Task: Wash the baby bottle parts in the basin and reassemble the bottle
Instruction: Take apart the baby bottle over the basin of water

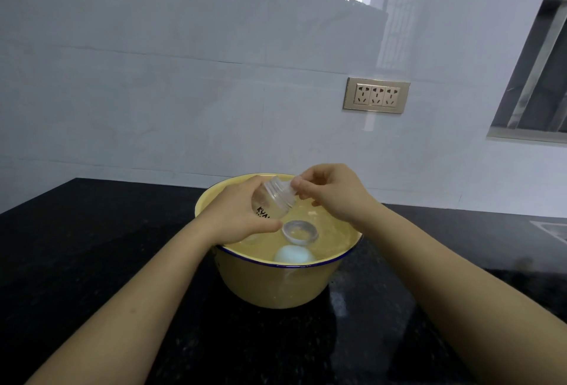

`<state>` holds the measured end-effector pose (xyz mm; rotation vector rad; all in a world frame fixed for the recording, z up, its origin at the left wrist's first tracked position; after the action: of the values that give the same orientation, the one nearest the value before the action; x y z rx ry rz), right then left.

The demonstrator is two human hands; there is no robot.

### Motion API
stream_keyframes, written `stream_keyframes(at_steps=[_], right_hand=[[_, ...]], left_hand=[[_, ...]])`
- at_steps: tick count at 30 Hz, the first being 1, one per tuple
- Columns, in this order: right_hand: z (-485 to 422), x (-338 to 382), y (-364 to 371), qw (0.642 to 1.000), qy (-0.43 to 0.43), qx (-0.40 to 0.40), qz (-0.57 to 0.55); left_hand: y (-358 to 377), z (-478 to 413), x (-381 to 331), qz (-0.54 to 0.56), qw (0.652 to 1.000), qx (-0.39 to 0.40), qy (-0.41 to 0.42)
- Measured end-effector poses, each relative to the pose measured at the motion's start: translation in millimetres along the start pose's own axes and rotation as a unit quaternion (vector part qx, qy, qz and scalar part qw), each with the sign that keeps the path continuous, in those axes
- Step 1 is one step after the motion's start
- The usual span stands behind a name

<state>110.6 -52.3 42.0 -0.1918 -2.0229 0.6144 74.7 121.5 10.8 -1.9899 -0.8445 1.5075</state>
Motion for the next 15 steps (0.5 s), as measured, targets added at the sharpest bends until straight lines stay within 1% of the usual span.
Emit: stream_keyframes(at_steps=[2, 5, 8, 9, 11, 13, 15], right_hand=[[0.4, 0.4, 0.5, 0.998, 0.019, -0.031, -0.052], [-0.9, 2.0, 6.7, 0.986, 0.073, -0.072, -0.131], [-7.7, -2.0, 1.7, 0.952, 0.139, -0.167, -0.214], [-10.2, -5.3, -4.3, 0.948, 0.149, -0.184, -0.214], [-10.5, -13.9, -14.8, 0.964, 0.153, -0.169, -0.137], [-7.7, -24.3, -19.2, 0.979, 0.144, -0.139, -0.043], [-4.6, -30.9, -18.7, 0.986, 0.131, -0.096, 0.031]], left_hand=[[0.7, 0.3, -3.5, 0.014, 1.000, 0.006, 0.003], [-0.1, -0.5, -4.9, 0.025, 1.000, -0.004, -0.001], [-2.4, 0.5, -2.2, 0.011, 1.000, -0.019, -0.005], [-2.6, 1.2, -1.4, 0.011, 1.000, -0.020, -0.007], [-3.1, 0.8, -1.0, 0.024, 1.000, -0.014, -0.013], [-4.3, -0.3, -1.5, 0.045, 0.999, -0.005, -0.018], [-5.6, -1.2, -1.6, 0.068, 0.997, 0.004, -0.022]])
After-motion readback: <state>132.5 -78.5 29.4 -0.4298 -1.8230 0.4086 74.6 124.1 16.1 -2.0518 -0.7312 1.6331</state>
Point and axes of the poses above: each hand's wrist, its own z-axis away from the middle knuckle, its own y-axis out of the palm, x = y × z, the point moved 2 cm from there along -z, towards the middle knuckle, and after that the axes turned 6 degrees about -y, right-handed, at the moved point
